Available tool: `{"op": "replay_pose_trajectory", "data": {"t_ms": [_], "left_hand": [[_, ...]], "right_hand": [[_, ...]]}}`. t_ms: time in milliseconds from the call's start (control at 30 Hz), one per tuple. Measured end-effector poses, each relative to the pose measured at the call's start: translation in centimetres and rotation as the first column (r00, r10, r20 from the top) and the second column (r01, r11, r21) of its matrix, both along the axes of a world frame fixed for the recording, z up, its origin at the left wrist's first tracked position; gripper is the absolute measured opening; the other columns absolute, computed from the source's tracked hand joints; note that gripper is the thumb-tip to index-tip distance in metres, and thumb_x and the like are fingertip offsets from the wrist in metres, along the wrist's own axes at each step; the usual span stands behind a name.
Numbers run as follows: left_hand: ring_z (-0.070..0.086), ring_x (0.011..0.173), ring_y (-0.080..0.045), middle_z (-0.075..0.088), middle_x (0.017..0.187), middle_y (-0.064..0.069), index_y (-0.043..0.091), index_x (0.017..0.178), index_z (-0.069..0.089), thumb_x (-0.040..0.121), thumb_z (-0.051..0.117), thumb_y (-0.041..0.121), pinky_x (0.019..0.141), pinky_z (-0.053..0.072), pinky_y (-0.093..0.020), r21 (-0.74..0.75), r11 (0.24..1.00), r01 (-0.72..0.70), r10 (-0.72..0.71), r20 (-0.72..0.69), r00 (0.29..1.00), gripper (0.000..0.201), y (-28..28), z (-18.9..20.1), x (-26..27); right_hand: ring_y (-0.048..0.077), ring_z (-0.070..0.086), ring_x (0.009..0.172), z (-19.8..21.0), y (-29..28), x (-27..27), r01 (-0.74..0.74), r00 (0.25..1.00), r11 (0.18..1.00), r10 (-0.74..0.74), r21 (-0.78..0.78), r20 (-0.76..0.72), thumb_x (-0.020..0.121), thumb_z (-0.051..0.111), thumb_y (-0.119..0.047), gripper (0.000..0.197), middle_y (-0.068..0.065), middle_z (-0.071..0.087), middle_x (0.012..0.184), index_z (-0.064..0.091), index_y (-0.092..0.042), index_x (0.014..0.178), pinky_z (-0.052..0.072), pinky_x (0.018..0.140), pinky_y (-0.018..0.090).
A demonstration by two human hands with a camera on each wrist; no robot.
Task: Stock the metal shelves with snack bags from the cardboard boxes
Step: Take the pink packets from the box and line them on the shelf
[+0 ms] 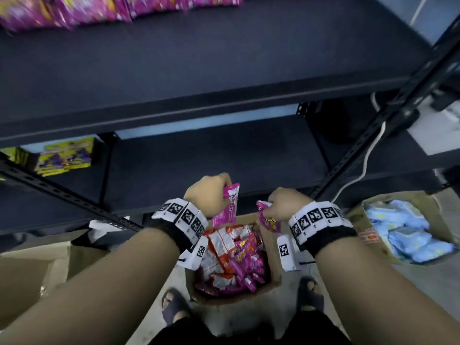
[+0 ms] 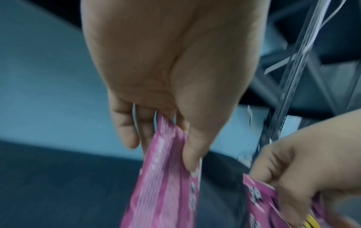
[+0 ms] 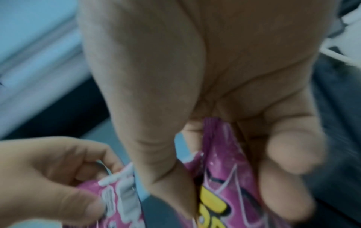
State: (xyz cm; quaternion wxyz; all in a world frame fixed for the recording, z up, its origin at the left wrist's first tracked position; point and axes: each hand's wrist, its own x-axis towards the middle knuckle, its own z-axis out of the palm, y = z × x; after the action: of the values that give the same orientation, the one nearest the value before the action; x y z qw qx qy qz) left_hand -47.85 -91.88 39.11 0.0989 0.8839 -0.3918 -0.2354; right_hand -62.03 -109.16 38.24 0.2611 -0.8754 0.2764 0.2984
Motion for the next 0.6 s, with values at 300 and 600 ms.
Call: {"op": "replay_pose_trajectory", "data": {"t_ms": [300,600], "left_hand": [[0.063,0.079,-0.01,0.066,0.087,0.012,0.031,0.11,0.058,0.084,0.069,0.03,0.069,0.057,-0.037,-0.149,0.983,0.103,-0.077,0.171,0.982,0.028,0.4,15.1,3.9],[0.069,0.076,-0.003,0.07,0.094,0.012,0.033,0.106,0.062,0.083,0.075,0.029,0.071,0.057,-0.03,-0.435,0.898,0.064,0.043,0.232,0.972,0.026,3.0,27.9,5.8]], "right_hand": [[0.018,0.058,0.059,17.9,0.0,4.3,-0.071,0.957,0.993,0.094,-0.092,0.275,0.09,0.062,-0.037,0.029,0.003,0.062,0.065,0.07,-0.009,0.093,0.047,0.06,0.029],[0.017,0.066,0.067,30.1,0.7,5.4,-0.043,0.834,0.989,0.114,-0.142,0.539,0.087,0.066,-0.042,0.021,-0.002,0.068,0.071,0.068,-0.021,0.09,0.049,0.066,0.031]]}}
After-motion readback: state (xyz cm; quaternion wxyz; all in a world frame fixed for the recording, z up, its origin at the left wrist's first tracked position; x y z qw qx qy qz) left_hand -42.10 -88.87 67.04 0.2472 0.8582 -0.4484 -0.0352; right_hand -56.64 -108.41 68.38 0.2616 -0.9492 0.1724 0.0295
